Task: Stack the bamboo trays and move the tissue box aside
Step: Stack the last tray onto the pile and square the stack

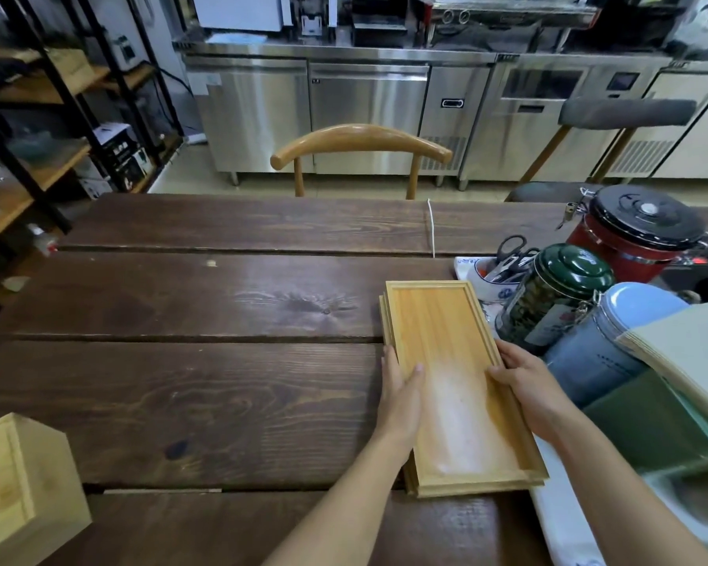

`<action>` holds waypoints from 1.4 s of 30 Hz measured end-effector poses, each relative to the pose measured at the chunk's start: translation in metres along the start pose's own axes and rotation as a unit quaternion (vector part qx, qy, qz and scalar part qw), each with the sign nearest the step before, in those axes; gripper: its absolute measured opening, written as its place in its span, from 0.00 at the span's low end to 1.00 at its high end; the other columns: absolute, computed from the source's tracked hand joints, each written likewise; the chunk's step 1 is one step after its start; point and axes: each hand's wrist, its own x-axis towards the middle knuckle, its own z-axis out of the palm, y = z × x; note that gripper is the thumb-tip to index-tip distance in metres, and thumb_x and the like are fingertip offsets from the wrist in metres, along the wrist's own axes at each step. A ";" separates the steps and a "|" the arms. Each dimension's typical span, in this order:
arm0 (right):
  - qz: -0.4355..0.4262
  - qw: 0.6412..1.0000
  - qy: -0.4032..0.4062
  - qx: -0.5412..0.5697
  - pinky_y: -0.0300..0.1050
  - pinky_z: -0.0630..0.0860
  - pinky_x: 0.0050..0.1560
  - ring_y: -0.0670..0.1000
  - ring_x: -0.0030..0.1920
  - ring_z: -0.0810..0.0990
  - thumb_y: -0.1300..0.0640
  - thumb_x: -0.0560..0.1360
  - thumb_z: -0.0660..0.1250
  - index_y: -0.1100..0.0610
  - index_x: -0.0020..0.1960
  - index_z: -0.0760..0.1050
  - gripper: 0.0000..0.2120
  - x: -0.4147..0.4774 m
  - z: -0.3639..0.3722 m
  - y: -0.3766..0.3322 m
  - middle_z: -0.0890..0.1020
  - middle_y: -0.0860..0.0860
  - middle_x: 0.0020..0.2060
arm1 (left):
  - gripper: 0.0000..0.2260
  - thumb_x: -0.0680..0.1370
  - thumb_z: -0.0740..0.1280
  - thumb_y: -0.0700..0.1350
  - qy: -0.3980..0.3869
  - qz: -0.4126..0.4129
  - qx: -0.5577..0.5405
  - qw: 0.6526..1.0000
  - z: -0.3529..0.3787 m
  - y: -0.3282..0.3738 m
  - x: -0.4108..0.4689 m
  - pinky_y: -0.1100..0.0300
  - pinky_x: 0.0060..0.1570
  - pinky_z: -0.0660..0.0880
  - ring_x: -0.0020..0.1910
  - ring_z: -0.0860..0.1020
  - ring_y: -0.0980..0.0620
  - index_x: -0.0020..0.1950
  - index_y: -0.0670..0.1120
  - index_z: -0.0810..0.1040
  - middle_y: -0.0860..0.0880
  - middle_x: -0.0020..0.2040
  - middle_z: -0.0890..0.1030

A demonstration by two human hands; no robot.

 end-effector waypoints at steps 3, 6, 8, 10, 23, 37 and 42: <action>-0.004 1.000 0.009 -0.014 0.53 0.71 0.59 0.52 0.55 0.74 0.71 0.76 0.57 0.57 0.71 0.63 0.25 0.002 -0.001 0.001 0.74 0.54 0.62 | 0.30 0.71 0.57 0.62 0.001 -0.012 -0.033 0.999 0.000 0.004 -0.001 0.42 0.74 0.57 0.76 0.59 0.50 0.74 0.66 0.56 0.54 0.79 0.57; 0.000 1.000 0.016 -0.020 0.60 0.66 0.68 0.55 0.64 0.71 0.71 0.75 0.57 0.57 0.71 0.62 0.26 0.005 -0.003 0.002 0.72 0.54 0.67 | 0.31 0.75 0.58 0.60 -0.001 -0.019 -0.049 0.999 0.001 0.005 -0.001 0.42 0.75 0.53 0.78 0.53 0.50 0.76 0.63 0.52 0.54 0.80 0.53; 0.007 1.000 0.021 -0.015 0.62 0.65 0.69 0.56 0.65 0.71 0.71 0.75 0.58 0.57 0.71 0.62 0.26 0.006 -0.004 0.002 0.72 0.55 0.67 | 0.30 0.76 0.57 0.60 -0.001 -0.023 -0.056 0.998 0.002 0.007 -0.002 0.40 0.75 0.51 0.78 0.50 0.49 0.76 0.62 0.50 0.54 0.80 0.52; 0.014 1.000 0.023 -0.007 0.62 0.65 0.69 0.56 0.65 0.71 0.72 0.75 0.58 0.58 0.71 0.63 0.26 0.006 -0.004 0.003 0.72 0.55 0.67 | 0.29 0.78 0.57 0.60 -0.005 -0.026 -0.061 0.998 0.002 0.009 -0.002 0.40 0.75 0.49 0.79 0.48 0.49 0.77 0.62 0.49 0.54 0.80 0.50; 0.007 1.000 0.011 0.007 0.57 0.67 0.66 0.54 0.60 0.72 0.73 0.75 0.56 0.59 0.69 0.65 0.25 0.006 0.000 -0.002 0.75 0.53 0.59 | 0.28 0.79 0.58 0.58 -0.035 -0.008 -0.108 0.993 -0.004 0.017 -0.008 0.42 0.74 0.58 0.75 0.61 0.51 0.77 0.61 0.51 0.54 0.77 0.61; -0.025 0.999 -0.017 -0.032 0.51 0.65 0.65 0.52 0.64 0.69 0.75 0.75 0.54 0.59 0.71 0.62 0.26 -0.004 -0.001 -0.005 0.73 0.52 0.62 | 0.28 0.79 0.60 0.55 -0.019 0.010 -0.073 0.997 -0.003 0.022 -0.024 0.45 0.74 0.58 0.74 0.62 0.53 0.77 0.61 0.52 0.55 0.76 0.63; -0.029 0.999 -0.023 -0.033 0.49 0.64 0.63 0.49 0.61 0.69 0.74 0.75 0.54 0.59 0.71 0.62 0.26 -0.006 -0.002 -0.005 0.72 0.51 0.60 | 0.27 0.80 0.60 0.54 -0.019 0.013 -0.069 0.997 -0.002 0.026 -0.028 0.46 0.74 0.59 0.73 0.64 0.53 0.77 0.61 0.53 0.55 0.75 0.65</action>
